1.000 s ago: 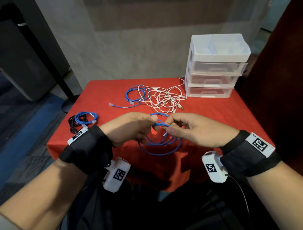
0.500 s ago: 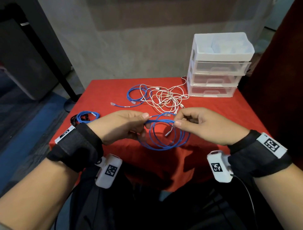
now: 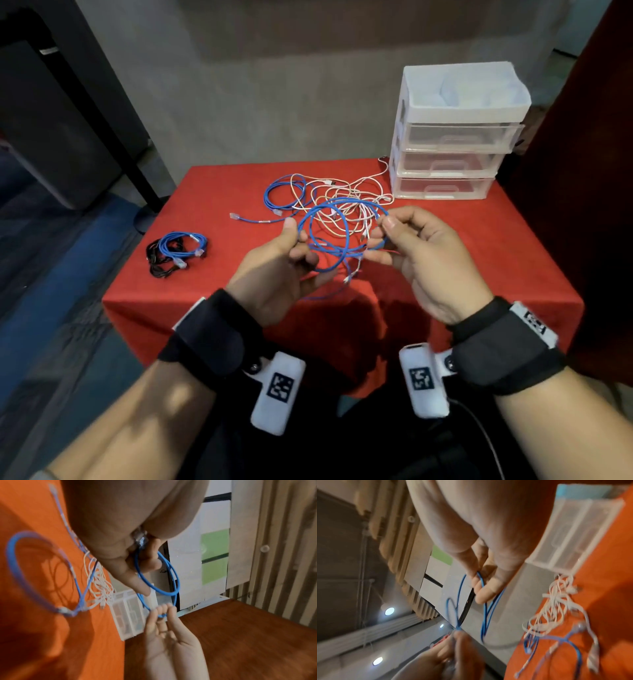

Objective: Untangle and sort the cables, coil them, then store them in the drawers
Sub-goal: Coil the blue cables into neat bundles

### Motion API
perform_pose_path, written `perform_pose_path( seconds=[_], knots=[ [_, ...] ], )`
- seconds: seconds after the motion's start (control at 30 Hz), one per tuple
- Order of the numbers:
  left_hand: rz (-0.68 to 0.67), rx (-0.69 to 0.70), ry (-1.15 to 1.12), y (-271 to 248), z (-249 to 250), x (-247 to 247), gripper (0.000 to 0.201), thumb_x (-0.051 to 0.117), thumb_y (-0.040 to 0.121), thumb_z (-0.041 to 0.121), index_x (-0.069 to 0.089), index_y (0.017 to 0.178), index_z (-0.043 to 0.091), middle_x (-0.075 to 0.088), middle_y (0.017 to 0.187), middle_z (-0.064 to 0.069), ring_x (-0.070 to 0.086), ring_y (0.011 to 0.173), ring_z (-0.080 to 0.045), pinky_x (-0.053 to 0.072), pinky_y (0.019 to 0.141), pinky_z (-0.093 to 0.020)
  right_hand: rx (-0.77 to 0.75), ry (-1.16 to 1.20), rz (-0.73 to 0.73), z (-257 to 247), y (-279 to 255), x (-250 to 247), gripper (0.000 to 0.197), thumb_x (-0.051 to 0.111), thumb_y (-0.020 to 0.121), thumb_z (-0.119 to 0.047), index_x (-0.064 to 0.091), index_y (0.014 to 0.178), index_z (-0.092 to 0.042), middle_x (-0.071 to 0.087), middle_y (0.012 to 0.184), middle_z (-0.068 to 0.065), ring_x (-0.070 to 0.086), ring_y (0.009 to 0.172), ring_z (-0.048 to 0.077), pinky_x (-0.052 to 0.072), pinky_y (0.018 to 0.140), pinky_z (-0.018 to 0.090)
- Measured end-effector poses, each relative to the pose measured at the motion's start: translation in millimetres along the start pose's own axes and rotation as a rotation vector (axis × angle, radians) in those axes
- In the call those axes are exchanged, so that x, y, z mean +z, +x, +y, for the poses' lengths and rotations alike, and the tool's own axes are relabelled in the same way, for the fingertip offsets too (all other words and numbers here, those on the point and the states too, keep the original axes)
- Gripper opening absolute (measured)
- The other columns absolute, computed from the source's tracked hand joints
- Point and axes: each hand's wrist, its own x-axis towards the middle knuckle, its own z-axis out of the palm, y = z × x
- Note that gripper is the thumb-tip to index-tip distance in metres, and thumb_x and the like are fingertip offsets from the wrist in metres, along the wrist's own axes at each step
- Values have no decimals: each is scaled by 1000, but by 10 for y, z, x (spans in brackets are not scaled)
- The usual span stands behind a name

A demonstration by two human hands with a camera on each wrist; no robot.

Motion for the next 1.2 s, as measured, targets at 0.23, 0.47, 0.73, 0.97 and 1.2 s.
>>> perform_pose_path(
  seconds=[0.23, 0.47, 0.73, 0.97, 1.2],
  knots=[
    [90, 18, -82, 70, -156, 198, 39, 32, 109, 37, 49, 81, 16, 70, 76, -8, 69, 67, -18, 60, 69, -33, -21, 158, -55, 142, -182, 251, 6, 52, 102, -6, 57, 101, -3, 66, 87, 13, 67, 81, 18, 61, 77, 31],
    [179, 151, -40, 147, -164, 198, 38, 36, 109, 37, 46, 76, 19, 40, 65, 1, 39, 50, -9, 45, 70, -28, -4, -192, -200, 153, -259, 150, 27, 49, 107, -18, 66, 105, 3, 71, 102, 17, 65, 92, 15, 54, 81, 36],
    [224, 319, 211, 189, -71, 44, 29, 37, 109, 32, 46, 86, 20, 32, 58, 8, 22, 42, -2, 22, 39, -15, -186, -810, -179, 94, -145, -102, 17, 72, 94, -33, 74, 81, -22, 57, 76, 5, 55, 70, 8, 40, 69, 21],
    [164, 428, 795, 181, 159, -407, 31, 46, 105, 37, 49, 80, 19, 32, 67, -1, 26, 45, -7, 26, 46, -23, -332, -779, 169, -231, 114, -665, 10, 74, 87, -33, 71, 78, -37, 61, 92, -8, 65, 90, 24, 53, 88, 41],
    [215, 376, 739, 235, 302, -547, 31, 43, 108, 29, 62, 87, 16, 32, 65, 1, 25, 45, -8, 30, 39, -18, -38, -202, -35, -530, 81, -841, 7, 60, 92, -16, 67, 90, -14, 69, 81, 9, 65, 70, 17, 56, 69, 31]
  ],
)
